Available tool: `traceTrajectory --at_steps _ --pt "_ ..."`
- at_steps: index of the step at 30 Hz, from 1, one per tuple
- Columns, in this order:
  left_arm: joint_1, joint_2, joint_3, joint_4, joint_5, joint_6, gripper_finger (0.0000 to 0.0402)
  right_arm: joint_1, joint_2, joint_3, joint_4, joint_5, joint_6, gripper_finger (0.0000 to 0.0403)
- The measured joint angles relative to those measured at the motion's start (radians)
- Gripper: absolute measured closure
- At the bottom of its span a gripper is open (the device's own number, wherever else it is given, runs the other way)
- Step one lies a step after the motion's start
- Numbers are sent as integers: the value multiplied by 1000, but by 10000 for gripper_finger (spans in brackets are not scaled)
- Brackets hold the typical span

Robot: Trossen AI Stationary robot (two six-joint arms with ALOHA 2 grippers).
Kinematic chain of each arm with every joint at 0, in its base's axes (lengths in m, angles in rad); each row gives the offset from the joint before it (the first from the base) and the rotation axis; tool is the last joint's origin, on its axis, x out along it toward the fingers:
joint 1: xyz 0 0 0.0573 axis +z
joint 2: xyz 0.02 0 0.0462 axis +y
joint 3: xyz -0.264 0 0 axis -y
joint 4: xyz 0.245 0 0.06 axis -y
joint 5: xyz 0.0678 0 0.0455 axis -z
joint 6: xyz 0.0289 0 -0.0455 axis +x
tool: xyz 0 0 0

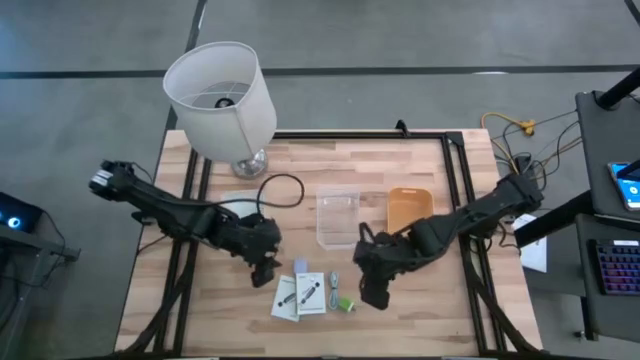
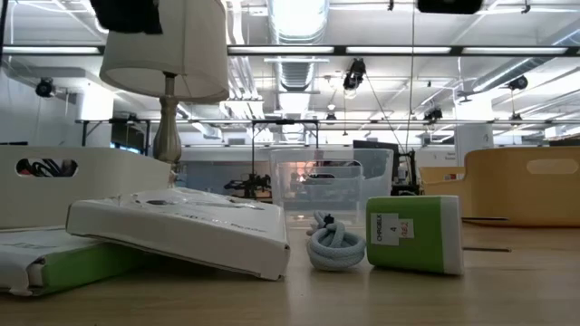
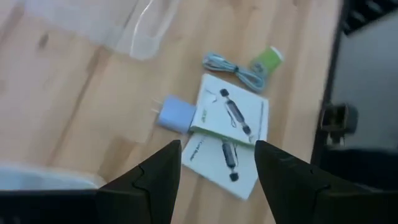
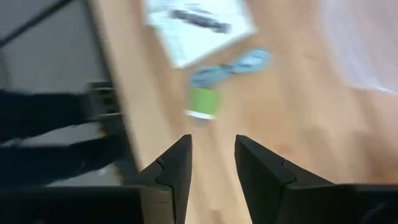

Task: Pick and place items into bin
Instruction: Put the light blue charger adapter into the transparent bin

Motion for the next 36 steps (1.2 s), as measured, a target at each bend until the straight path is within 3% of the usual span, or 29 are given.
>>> traceTrajectory --at_steps 3,8,12,19,25,36 --pt "-1 35 0 22 1 -140 213 24 -13 0 -97 83 63 292" --pt "-2 107 0 34 -27 -386 213 41 -13 -9 -291 123 203 289" --pt "-2 182 9 63 -43 -500 213 44 -13 -17 -432 213 276 289" --pt "-1 326 53 52 -86 -781 213 45 -19 -17 -457 280 125 291" --pt "20 409 93 -38 -84 -915 213 45 -34 -18 -455 316 64 289" --pt "44 495 139 -26 -62 -912 213 45 -39 -18 -440 352 66 292"
